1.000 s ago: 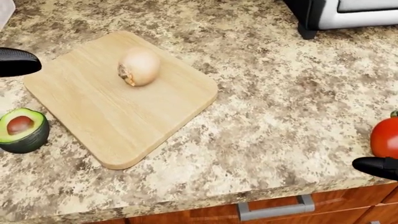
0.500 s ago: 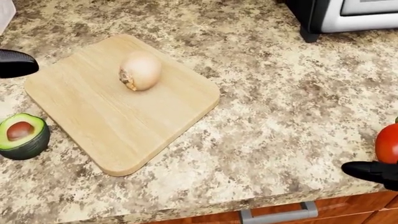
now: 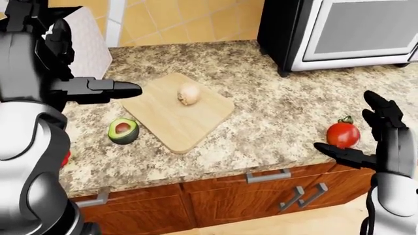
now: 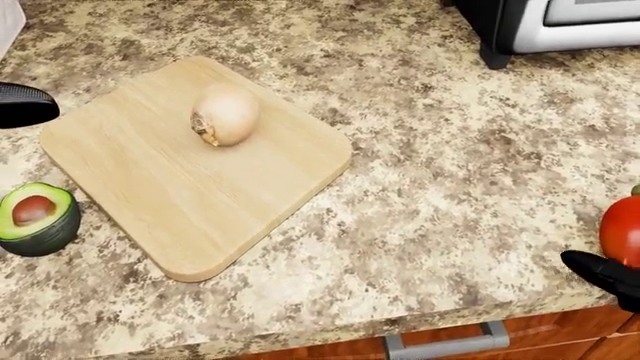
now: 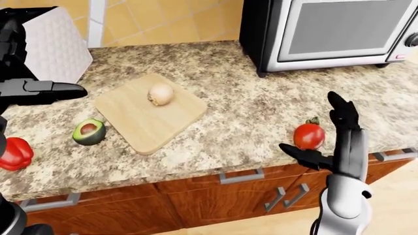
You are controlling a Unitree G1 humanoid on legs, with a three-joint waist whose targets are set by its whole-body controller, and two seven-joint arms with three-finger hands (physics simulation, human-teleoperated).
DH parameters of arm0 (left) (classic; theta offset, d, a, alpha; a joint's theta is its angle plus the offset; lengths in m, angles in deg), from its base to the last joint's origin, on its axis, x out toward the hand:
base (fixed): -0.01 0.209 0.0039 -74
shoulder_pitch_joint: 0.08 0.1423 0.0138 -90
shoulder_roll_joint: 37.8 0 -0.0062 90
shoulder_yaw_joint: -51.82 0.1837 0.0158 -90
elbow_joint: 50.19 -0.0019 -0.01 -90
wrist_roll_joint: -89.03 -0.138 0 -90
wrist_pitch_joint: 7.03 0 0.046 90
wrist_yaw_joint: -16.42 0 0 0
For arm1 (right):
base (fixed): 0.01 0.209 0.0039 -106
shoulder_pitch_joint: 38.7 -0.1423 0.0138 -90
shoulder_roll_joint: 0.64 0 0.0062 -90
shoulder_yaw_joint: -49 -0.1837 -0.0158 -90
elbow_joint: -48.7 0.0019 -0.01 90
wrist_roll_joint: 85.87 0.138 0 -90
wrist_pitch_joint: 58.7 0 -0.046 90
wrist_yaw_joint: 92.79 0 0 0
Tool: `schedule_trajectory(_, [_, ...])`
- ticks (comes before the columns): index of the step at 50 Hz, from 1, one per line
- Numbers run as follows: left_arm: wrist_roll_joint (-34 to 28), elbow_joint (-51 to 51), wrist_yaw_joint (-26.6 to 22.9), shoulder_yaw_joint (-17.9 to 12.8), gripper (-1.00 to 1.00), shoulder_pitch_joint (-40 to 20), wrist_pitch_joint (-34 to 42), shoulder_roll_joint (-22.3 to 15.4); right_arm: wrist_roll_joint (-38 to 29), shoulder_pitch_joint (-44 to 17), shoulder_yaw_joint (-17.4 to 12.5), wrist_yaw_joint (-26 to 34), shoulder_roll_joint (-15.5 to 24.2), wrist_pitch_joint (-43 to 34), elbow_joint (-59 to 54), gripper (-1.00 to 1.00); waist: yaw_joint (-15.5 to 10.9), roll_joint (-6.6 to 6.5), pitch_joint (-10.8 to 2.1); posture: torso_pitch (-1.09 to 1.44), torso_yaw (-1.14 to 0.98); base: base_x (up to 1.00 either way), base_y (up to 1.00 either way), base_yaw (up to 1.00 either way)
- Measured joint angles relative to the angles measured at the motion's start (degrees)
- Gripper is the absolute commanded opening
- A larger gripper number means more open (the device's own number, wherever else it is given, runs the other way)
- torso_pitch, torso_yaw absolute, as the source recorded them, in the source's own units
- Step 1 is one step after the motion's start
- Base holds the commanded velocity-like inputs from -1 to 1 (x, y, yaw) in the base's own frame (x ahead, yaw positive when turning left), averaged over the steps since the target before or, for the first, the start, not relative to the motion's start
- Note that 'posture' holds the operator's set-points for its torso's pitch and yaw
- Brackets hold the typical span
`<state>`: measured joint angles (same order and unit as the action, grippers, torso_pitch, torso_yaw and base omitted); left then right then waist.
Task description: Place the avocado, onion, tomato and bell pepper on the cutting board.
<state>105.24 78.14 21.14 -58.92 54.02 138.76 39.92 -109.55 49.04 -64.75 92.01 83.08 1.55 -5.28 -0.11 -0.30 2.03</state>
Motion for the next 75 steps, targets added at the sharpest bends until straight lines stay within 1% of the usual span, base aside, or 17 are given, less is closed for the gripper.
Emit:
schedule_trajectory(4, [0.19, -0.10, -0.18, -0.09, 1.00, -0.26, 0.25, -0.15, -0.03, -0.67, 0.69, 0.37, 0.32, -0.02, -0.12, 0.12, -0.06, 0.02, 0.01, 0.00, 0.00, 0.00, 0.00, 0.00])
schedule_trajectory(5, [0.20, -0.12, -0.18, -0.13, 1.00, -0.29, 0.25, -0.21, -0.03, -0.75, 0.64, 0.41, 0.36, -0.01, 0.02, -0.01, -0.09, 0.02, 0.01, 0.00, 0.00, 0.00, 0.00, 0.00])
schedule_trajectory(8, [0.08, -0.67, -0.08, 0.15, 1.00, -1.05, 0.26, -0.48, 0.06, -0.64, 0.49, 0.45, 0.27, 0.16, 0.26, -0.07, -0.14, 0.14, -0.03, 0.00, 0.00, 0.00, 0.00, 0.00])
schedule_trajectory(13, [-0.01, -1.00, -0.05, 0.46, 1.00, -1.69, 0.13, -0.61, 0.10, -0.68, 0.49, 0.33, 0.27, 0.49, 0.20, -0.24, -0.13, 0.17, -0.10, 0.00, 0.00, 0.00, 0.00, 0.00])
schedule_trajectory(15, [0.10, -0.77, -0.14, 0.28, 1.00, -1.55, 0.24, -0.69, 0.13, -0.67, 0.56, 0.32, 0.26, 0.66, 0.27, -0.35, -0.10, 0.15, -0.11, 0.00, 0.00, 0.00, 0.00, 0.00])
schedule_trajectory(18, [0.25, -0.47, -0.16, -0.14, 1.00, -1.37, 0.47, -0.84, 0.11, -0.60, 0.61, 0.37, 0.22, 0.80, 0.48, -0.41, -0.08, 0.12, -0.08, 0.00, 0.00, 0.00, 0.00, 0.00])
schedule_trajectory(22, [0.30, -0.45, 0.04, -0.21, 1.00, -1.14, 0.39, -0.81, -0.79, -1.58, 1.70, 1.08, 0.82, -0.41, 0.59, -0.59, -0.05, 0.04, -0.05, 0.00, 0.00, 0.00, 0.00, 0.00])
schedule_trajectory(27, [0.33, -0.27, 0.12, -0.04, 1.00, -0.63, 0.19, -0.54, -1.58, -3.09, 2.70, 2.94, 1.49, -2.49, 1.85, -0.68, -0.07, -0.07, 0.05, 0.00, 0.00, 0.00, 0.00, 0.00])
schedule_trajectory(34, [0.37, -0.10, 0.16, -0.03, 1.00, -0.34, 0.12, -0.35, -4.28, -9.34, 5.95, 5.97, 3.96, -8.41, 5.56, -0.78, -0.01, -0.18, 0.05, 0.00, 0.00, 0.00, 0.00, 0.00])
schedule_trajectory(38, [0.03, -0.47, 0.29, 0.39, 1.00, -0.48, -0.16, -0.06, -6.70, -17.11, 9.64, 8.44, 6.26, -12.82, 5.22, -0.80, 0.15, -0.24, 0.05, 0.00, 0.00, 0.00, 0.00, 0.00])
schedule_trajectory(40, [-0.05, -0.47, 0.22, 0.56, 1.00, -0.50, -0.15, 0.09, -7.66, -21.84, 12.01, 8.98, 6.48, -13.75, 3.00, -0.81, 0.29, -0.27, 0.02, 0.00, 0.00, 0.00, 0.00, 0.00])
schedule_trajectory(46, [0.02, 0.10, -0.04, 0.22, 1.00, -0.65, 0.20, -0.08, -7.97, -32.91, 18.53, 7.19, 3.26, -10.53, -9.90, -0.82, 0.37, -0.60, 0.13, 0.00, 0.00, 0.00, 0.00, 0.00])
schedule_trajectory(53, [-0.06, 0.12, 0.04, 0.51, 1.00, -0.89, 0.52, 0.08, -6.71, -39.73, 22.82, 4.52, -1.89, -3.96, -23.25, -0.84, 0.26, -1.18, 0.52, 0.00, 0.00, 0.00, 0.00, 0.00])
schedule_trajectory(59, [0.73, 0.87, 0.07, 0.04, 1.00, -1.76, 2.10, -0.66, -5.26, -41.15, 24.14, 1.67, -5.10, 2.52, -31.55, -0.84, 0.22, -1.35, 0.51, 0.00, 0.00, 0.00, 0.00, 0.00])
schedule_trajectory(62, [0.97, 0.09, 0.33, -0.03, 1.00, -3.51, 2.69, -1.47, -4.82, -41.17, 24.88, 1.38, -6.23, 3.56, -33.31, -0.84, 0.32, -1.48, 0.57, 0.00, 0.00, 0.00, 0.00, 0.00])
schedule_trajectory(69, [1.06, 0.26, 0.36, 1.09, 1.00, -3.15, 2.63, -0.91, -3.77, -44.82, 25.50, -1.05, -8.82, 6.90, -39.41, -0.86, 0.64, -1.84, 0.51, 0.00, 0.00, 0.00, 0.00, 0.00])
schedule_trajectory(75, [1.08, 1.35, 0.26, 0.26, 1.00, -2.72, 2.92, -1.11, -2.88, -44.22, 27.06, -2.78, -10.80, 10.58, -43.37, -0.85, 0.67, -1.94, 0.51, 0.00, 0.00, 0.00, 0.00, 0.00])
